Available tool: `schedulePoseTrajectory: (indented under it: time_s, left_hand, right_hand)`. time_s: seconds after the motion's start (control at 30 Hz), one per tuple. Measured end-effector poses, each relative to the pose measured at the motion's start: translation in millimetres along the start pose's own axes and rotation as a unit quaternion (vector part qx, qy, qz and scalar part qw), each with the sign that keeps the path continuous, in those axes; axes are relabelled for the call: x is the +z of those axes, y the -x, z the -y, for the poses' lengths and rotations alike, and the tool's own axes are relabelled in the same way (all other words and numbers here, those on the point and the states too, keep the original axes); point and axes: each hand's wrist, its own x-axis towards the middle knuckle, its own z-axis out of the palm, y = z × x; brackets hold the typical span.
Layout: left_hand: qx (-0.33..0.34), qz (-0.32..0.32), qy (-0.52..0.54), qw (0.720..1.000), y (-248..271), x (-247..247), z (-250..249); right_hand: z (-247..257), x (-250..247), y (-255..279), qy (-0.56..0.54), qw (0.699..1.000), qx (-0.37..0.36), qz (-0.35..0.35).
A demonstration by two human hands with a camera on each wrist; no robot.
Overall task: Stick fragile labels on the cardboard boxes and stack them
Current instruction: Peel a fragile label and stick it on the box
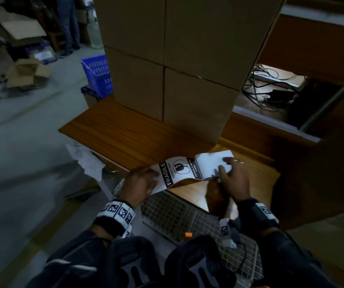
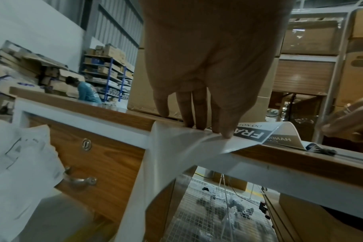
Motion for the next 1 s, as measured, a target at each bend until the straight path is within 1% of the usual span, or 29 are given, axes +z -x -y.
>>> schedulePoseTrajectory:
  time_s: [0.1,0.17,0.23,0.27,0.33,0.47,0.6,0.73,0.83,1.0]
  left_hand:
    - [0.001,-0.004,0.005,1.000,0,-2,-3]
    - [0.000,-0.006,0.017,1.000,0,-2,-2]
    - [-0.006,-0.008,0.035,0.999,2,-2,-3]
    - [-0.011,-0.010,0.041,0.999,3,-2,-4]
    - [-0.019,-0.014,0.047,0.999,6,-2,-6]
    - [-0.024,-0.013,0.073,0.997,12,-4,-4]
    - [-0.043,-0.002,0.096,0.994,16,-4,1]
    - [-0.050,0.018,0.135,0.989,18,1,10]
    - [-0.041,0.023,0.132,0.990,17,0,12]
    - [-0.038,0.019,0.114,0.993,18,3,15]
  right_hand:
    - [45,18,23,-0.024,0.988,-0.137,0.068]
    - [72,32,37,-0.014,0.971,-0.206,0.125]
    - [87,50,45,0.025,0.951,-0.257,0.169]
    - [91,59,47,0.045,0.946,-0.263,0.185]
    - [93,74,49,0.070,0.946,-0.250,0.195]
    - [88,91,53,0.096,0.955,-0.220,0.175]
    - [87,96,48,0.104,0.963,-0.189,0.164]
    - [87,98,47,0.128,0.958,-0.191,0.173]
    - [86,98,49,0.146,0.955,-0.195,0.168]
    - [83,96,44,0.132,0.958,-0.193,0.168]
